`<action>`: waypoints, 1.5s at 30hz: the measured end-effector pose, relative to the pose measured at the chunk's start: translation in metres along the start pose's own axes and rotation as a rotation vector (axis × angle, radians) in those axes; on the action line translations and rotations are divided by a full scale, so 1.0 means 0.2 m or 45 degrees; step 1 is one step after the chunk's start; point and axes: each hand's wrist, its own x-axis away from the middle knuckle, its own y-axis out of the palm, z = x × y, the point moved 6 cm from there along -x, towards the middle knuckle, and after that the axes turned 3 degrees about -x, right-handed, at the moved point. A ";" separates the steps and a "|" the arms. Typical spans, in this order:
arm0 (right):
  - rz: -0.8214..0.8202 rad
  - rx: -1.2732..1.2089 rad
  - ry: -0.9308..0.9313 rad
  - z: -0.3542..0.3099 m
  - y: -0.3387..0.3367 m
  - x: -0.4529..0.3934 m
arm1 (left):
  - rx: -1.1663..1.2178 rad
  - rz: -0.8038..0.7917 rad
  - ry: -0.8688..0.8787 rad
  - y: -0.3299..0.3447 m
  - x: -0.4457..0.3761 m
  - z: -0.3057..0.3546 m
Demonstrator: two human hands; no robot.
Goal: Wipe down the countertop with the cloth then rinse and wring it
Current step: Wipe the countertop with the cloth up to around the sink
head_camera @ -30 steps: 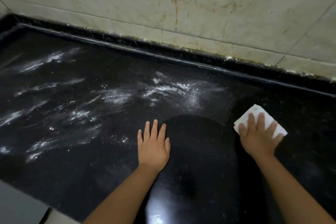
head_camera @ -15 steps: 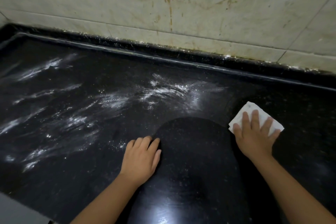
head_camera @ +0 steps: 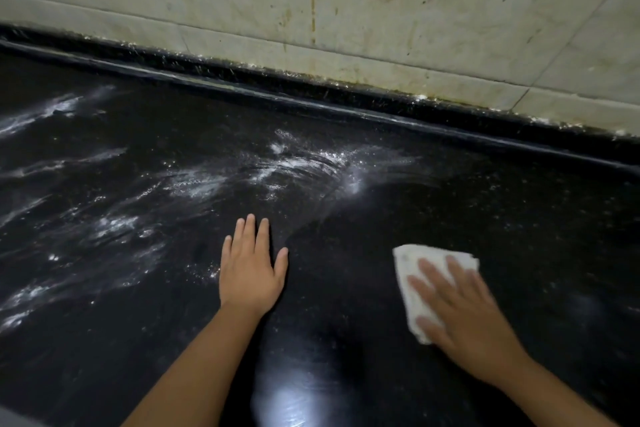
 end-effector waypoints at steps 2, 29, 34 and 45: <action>0.009 -0.003 0.268 0.24 -0.09 -0.08 | 0.024 0.014 -0.006 0.00 0.00 0.00; -0.006 -0.208 0.906 0.59 -0.29 -0.69 | 0.114 0.049 -0.015 -0.01 0.00 -0.01; -0.056 -0.153 0.464 0.06 -0.25 -1.09 | 0.077 0.026 -0.026 0.01 -0.01 0.00; -0.008 0.091 0.170 0.32 -0.12 -0.33 | 0.093 0.069 -0.019 0.00 -0.01 -0.01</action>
